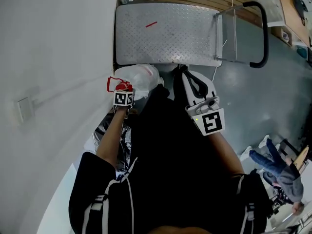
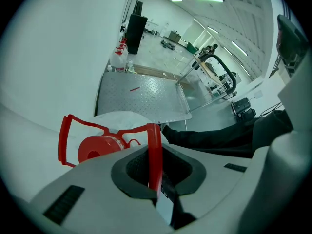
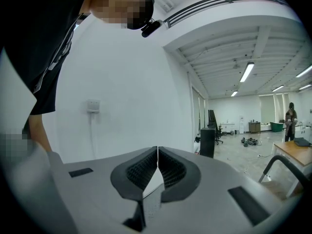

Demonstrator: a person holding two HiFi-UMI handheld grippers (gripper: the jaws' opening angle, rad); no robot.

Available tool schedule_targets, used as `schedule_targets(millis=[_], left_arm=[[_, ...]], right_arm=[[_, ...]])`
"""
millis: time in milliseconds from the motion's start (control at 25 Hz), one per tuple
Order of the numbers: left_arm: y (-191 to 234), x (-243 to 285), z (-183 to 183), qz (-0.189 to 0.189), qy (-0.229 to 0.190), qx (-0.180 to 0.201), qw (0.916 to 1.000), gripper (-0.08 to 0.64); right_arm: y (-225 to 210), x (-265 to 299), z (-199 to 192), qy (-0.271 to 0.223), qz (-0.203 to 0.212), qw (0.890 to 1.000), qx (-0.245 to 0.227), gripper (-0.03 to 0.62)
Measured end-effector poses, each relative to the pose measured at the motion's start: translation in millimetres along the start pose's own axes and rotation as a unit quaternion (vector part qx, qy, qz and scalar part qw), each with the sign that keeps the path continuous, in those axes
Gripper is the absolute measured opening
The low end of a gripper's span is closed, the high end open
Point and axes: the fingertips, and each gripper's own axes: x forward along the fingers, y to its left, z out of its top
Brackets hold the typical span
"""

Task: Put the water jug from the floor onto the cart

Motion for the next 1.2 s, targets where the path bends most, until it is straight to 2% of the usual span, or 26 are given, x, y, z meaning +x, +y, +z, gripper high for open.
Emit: schedule_targets(millis=[200, 360, 480, 640, 800, 1000, 1200], left_arm=[[-25.4, -10.8, 42.0, 0.009, -0.004, -0.017, 0.9998, 0.043], [-29.9, -15.2, 75.7, 0.022, -0.01, -0.042, 0.9988, 0.043], [-30.1, -15.1, 105.7, 0.026, -0.022, -0.057, 0.9978, 0.043], [-33.1, -11.3, 148.6, 0.034, -0.029, -0.071, 0.9965, 0.043], [-42.0, -3.1, 184.5, 0.044, -0.032, -0.075, 0.9957, 0.043], [-68.7, 15.7, 241.0, 0.038, -0.049, -0.087, 0.9943, 0.043], [-84.1, 31.0, 278.1, 0.029, -0.064, -0.092, 0.9933, 0.043]], right_arm=[[-39.0, 12.8, 19.8, -0.015, 0.005, 1.0, 0.007, 0.02], [-62.4, 24.9, 26.8, -0.033, 0.014, 0.999, 0.025, 0.02], [-70.3, 34.0, 26.6, -0.031, 0.035, 0.999, 0.026, 0.02], [-95.8, 46.2, 40.8, -0.052, 0.066, 0.996, 0.024, 0.02], [-136.0, 56.2, 48.7, -0.062, 0.058, 0.996, 0.023, 0.02], [-190.4, 63.6, 38.3, -0.054, 0.049, 0.997, 0.032, 0.019], [-206.0, 64.9, 26.7, -0.041, 0.049, 0.997, 0.034, 0.02]])
